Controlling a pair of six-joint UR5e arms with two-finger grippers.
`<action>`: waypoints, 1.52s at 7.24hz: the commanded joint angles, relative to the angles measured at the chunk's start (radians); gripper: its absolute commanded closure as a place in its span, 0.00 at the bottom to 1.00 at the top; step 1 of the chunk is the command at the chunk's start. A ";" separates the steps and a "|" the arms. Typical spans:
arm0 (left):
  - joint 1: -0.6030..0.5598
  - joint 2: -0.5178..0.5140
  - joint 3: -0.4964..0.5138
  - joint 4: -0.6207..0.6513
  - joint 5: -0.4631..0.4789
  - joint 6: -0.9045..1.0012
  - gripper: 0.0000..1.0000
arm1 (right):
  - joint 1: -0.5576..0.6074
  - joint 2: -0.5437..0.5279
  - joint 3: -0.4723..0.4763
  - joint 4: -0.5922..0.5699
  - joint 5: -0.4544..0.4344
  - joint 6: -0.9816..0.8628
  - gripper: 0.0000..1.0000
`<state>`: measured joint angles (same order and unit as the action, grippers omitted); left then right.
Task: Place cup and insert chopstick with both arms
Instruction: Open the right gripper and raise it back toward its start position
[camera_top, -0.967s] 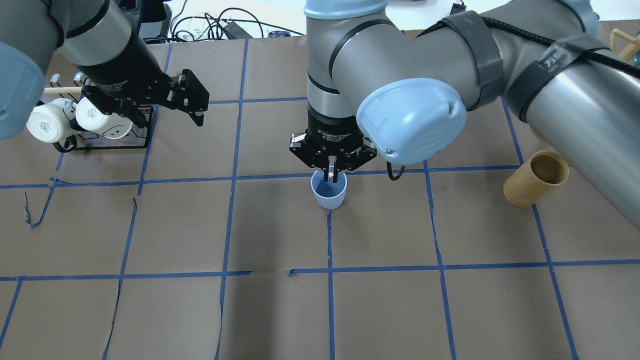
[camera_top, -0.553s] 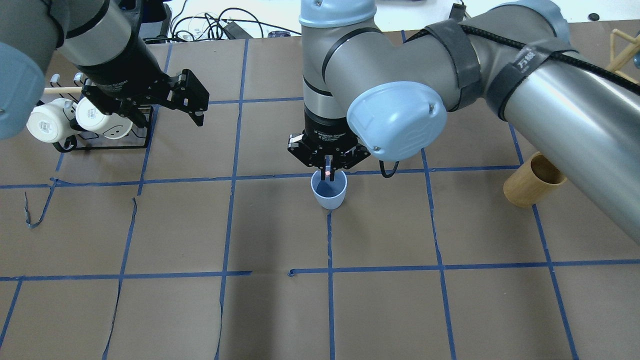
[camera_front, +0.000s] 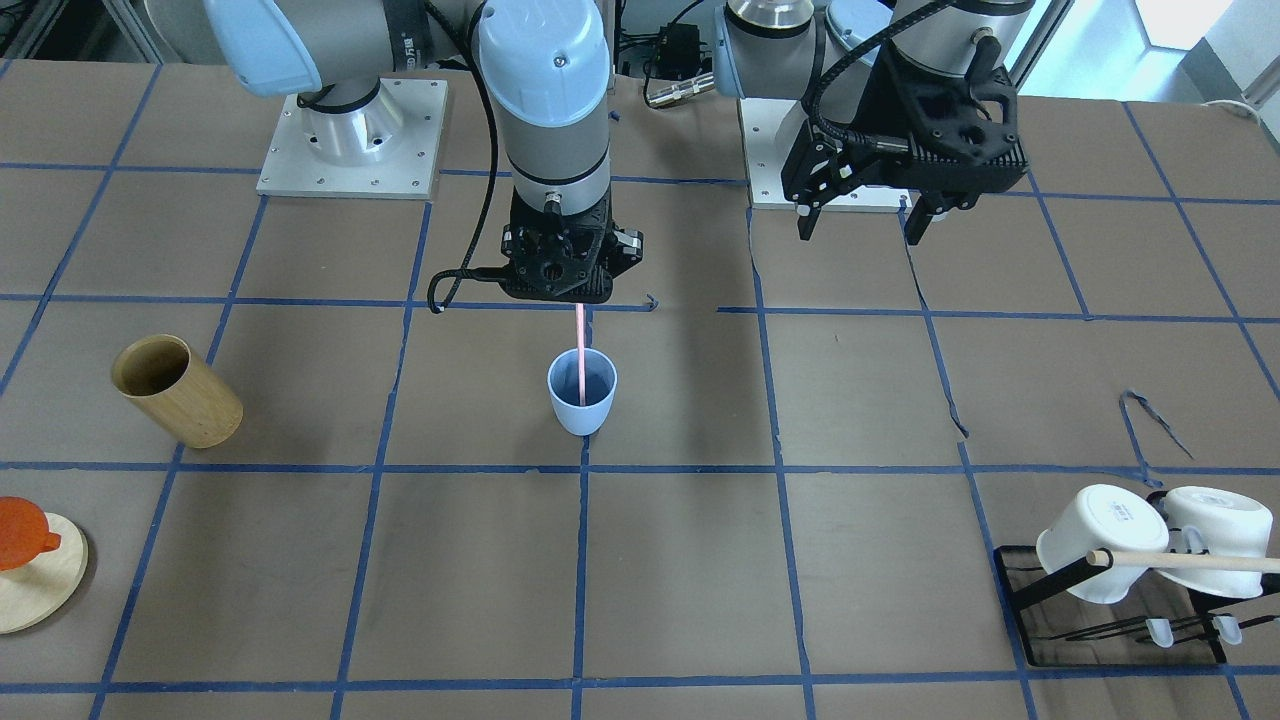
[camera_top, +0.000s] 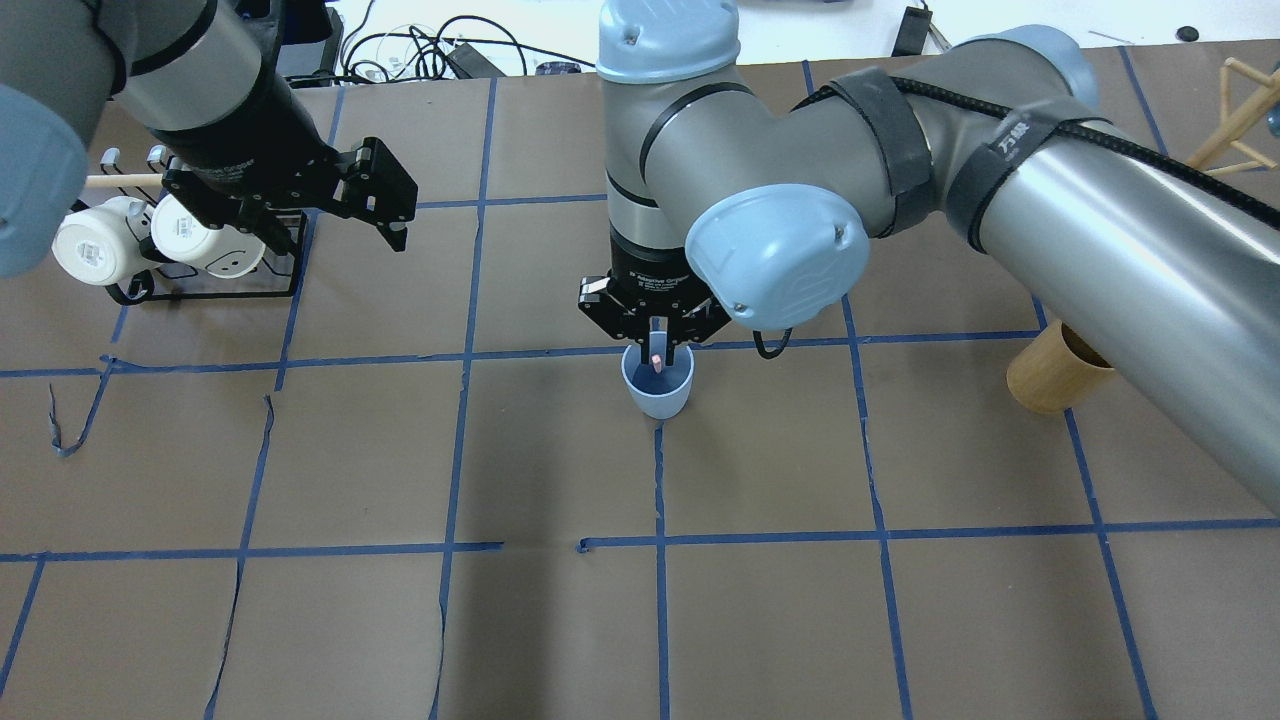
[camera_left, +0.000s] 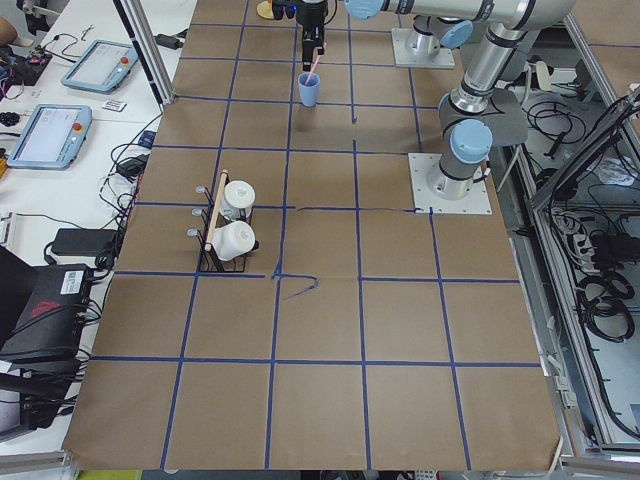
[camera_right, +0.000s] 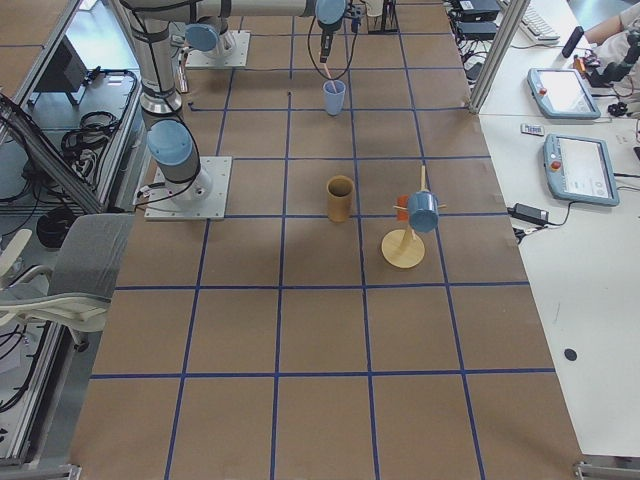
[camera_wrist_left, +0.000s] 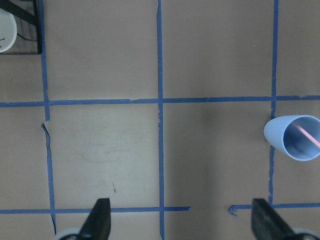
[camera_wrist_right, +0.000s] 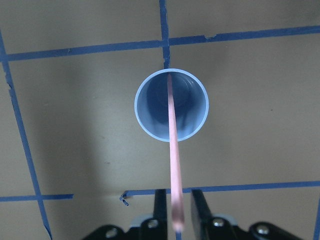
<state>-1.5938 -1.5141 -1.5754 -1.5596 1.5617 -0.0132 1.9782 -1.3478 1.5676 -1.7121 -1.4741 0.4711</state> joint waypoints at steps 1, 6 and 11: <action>0.000 0.000 0.000 0.000 0.000 0.001 0.00 | -0.015 -0.002 -0.010 -0.041 -0.008 -0.005 0.11; 0.000 0.000 0.000 0.001 0.001 0.001 0.00 | -0.325 -0.043 -0.213 0.100 -0.083 -0.470 0.00; 0.000 0.002 -0.002 0.001 0.001 0.001 0.00 | -0.456 -0.128 -0.112 0.100 -0.075 -0.577 0.00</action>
<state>-1.5938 -1.5136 -1.5768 -1.5585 1.5631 -0.0123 1.5265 -1.4582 1.4194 -1.5794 -1.5490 -0.1030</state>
